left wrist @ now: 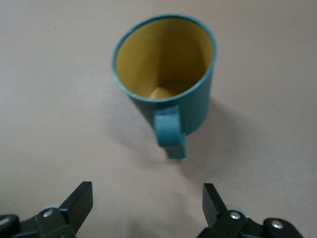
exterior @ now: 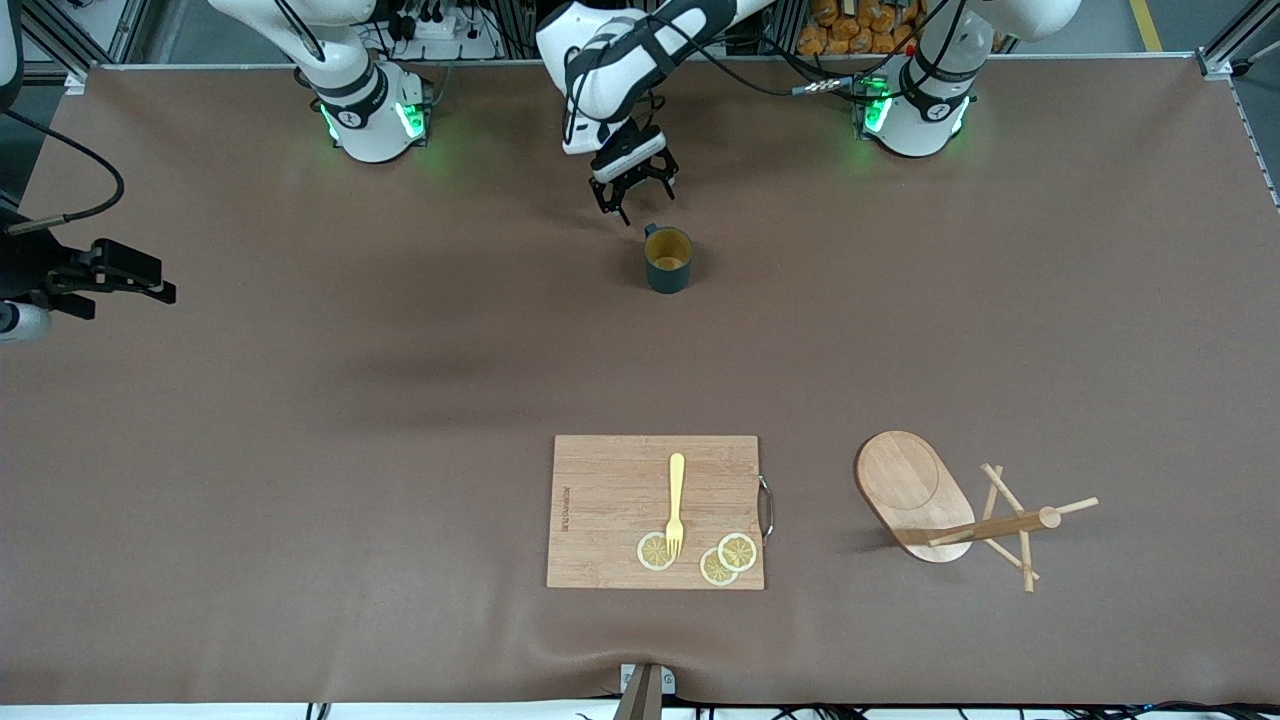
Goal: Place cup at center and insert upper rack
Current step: 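Lower the left gripper and grasp the mug by its handle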
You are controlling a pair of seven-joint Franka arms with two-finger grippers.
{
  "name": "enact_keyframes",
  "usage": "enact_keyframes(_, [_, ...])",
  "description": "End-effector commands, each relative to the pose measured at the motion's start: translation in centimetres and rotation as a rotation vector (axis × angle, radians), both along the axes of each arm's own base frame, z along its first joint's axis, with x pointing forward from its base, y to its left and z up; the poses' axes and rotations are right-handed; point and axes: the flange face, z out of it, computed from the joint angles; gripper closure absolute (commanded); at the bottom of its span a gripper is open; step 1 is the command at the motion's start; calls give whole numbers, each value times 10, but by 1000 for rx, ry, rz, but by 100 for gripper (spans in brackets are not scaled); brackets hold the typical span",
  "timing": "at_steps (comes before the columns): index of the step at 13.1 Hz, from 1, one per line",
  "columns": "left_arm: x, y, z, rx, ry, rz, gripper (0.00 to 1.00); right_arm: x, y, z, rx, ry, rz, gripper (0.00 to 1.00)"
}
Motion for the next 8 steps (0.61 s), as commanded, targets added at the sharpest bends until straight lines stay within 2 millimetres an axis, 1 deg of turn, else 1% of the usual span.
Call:
enact_keyframes(1, [2, -1, -10, -9, -31, -43, 14, -1, 1, 1, -6, -5, 14, 0])
enact_keyframes(3, [1, 4, -15, 2, -31, -50, 18, -1, 1, 2, -6, -6, 13, 0])
enact_keyframes(4, [2, 5, -16, 5, -29, -47, 26, -1, 1, 2, -6, -6, 13, 0])
enact_keyframes(6, [6, 7, -17, 6, -31, -42, 26, -1, 1, 1, -6, -3, 15, 0])
enact_keyframes(8, [14, 8, -17, 3, -47, -50, 26, -1, 1, 1, -6, -2, 15, 0])
